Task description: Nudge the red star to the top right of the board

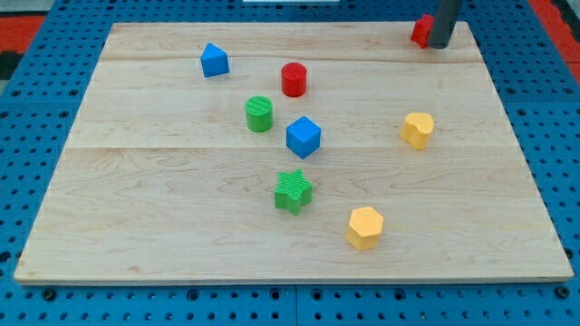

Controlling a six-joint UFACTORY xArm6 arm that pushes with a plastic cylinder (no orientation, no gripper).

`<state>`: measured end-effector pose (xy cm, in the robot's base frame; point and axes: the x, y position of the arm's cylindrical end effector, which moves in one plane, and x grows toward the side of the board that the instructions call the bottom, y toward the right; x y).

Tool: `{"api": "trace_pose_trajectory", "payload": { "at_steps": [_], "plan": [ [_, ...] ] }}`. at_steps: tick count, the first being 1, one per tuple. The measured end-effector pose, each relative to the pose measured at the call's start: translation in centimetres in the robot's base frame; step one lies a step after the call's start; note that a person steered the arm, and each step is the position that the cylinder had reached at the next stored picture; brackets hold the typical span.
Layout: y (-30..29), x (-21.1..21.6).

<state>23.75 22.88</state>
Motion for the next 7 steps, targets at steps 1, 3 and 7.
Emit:
{"api": "trace_pose_trajectory", "payload": {
  "at_steps": [1,3,7],
  "plan": [
    [1.6,-0.1],
    [-0.5,0.2],
    [-5.5,-1.5]
  ]
}}
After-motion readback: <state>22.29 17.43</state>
